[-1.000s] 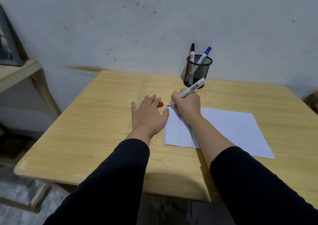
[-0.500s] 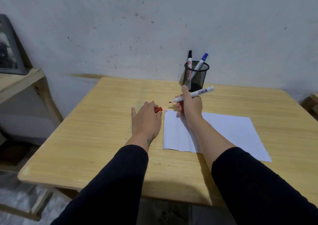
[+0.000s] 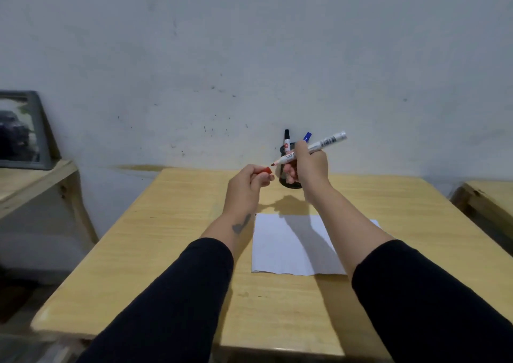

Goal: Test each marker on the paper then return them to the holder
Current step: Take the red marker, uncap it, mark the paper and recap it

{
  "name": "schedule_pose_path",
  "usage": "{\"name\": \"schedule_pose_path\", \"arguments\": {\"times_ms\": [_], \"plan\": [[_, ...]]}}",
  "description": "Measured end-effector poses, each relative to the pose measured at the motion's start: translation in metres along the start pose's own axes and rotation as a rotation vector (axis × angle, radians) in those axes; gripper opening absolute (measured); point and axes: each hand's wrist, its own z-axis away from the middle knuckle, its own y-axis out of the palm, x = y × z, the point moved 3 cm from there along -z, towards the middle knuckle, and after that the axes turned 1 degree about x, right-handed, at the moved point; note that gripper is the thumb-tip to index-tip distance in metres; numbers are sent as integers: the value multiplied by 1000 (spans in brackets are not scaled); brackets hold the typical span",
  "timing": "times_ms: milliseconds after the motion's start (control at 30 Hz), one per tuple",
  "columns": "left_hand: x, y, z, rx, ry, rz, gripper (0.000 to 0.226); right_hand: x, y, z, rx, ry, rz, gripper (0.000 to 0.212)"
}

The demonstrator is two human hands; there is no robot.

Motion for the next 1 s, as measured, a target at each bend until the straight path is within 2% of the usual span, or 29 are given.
{"name": "schedule_pose_path", "arguments": {"times_ms": [200, 367, 533, 700, 800, 900, 1000], "plan": [[-23, 16, -1, 26, 43, 106, 14, 25, -13, 4, -61, -57, 13, 35], [-31, 20, 2, 45, 49, 139, 14, 27, -18, 6, -35, -61, 84, 30], [-35, 22, 5, 69, 79, 78, 15, 25, -16, 8, -11, -55, 154, 31], [-36, 23, 10, -4, 129, -11, 12, 20, -13, 9, -25, -20, 147, 35], [-29, 22, 10, -35, 144, -99, 10, 14, -12, 8, -8, 31, 156, 29], [-23, 19, 8, -30, 79, -91, 13, 5, -11, 4, 65, 87, 179, 23], [-17, 10, 2, -49, 28, -123, 14, 1, -18, -1, 8, 68, 260, 47]]}}
